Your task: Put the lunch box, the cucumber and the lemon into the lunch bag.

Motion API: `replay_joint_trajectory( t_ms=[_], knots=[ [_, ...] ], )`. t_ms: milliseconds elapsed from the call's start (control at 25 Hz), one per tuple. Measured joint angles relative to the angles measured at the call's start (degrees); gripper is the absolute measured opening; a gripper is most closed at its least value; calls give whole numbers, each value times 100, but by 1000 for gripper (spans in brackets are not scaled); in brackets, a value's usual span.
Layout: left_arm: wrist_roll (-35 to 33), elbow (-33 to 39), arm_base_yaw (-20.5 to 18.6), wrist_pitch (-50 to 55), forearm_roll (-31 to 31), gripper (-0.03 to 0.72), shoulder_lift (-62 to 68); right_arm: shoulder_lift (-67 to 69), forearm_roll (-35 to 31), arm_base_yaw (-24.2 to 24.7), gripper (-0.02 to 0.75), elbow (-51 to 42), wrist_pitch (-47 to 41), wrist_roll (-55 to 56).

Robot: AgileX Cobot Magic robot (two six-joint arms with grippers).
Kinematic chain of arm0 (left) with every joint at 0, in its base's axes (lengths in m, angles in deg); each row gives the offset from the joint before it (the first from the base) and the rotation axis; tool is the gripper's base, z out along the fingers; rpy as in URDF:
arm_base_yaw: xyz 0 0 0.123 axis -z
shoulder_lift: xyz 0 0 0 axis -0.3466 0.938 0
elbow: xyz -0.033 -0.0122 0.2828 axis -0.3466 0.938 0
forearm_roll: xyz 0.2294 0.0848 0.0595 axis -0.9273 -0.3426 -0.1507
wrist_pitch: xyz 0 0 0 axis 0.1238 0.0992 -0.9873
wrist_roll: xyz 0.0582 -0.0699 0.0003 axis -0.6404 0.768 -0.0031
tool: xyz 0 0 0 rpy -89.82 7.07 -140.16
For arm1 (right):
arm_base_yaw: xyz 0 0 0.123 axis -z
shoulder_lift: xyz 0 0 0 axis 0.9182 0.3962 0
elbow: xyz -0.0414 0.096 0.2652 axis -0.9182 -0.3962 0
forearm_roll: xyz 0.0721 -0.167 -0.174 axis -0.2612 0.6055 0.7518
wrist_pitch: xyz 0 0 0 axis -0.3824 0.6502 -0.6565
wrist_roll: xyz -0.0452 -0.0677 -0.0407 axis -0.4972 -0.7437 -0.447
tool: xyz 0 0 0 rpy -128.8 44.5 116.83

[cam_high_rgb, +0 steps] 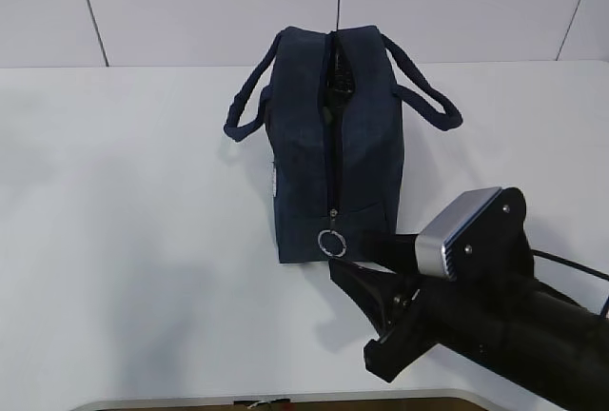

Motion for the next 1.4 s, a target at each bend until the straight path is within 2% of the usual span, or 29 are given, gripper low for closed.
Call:
replay_joint_trajectory(
  t_ms=[200,560,880,1400],
  knots=[
    [0,0,0,0,0,258,0,617,-75,0,353,11,682,14],
    [0,0,0,0,0,258,0,1035,-365,0,353,131,790,253],
    [0,0,0,0,0,258,0,1143,-437,0,354,567,201,364],
    [0,0,0,0,3,257,0,1457,-423,0,353,945,-1,616]
  ],
)
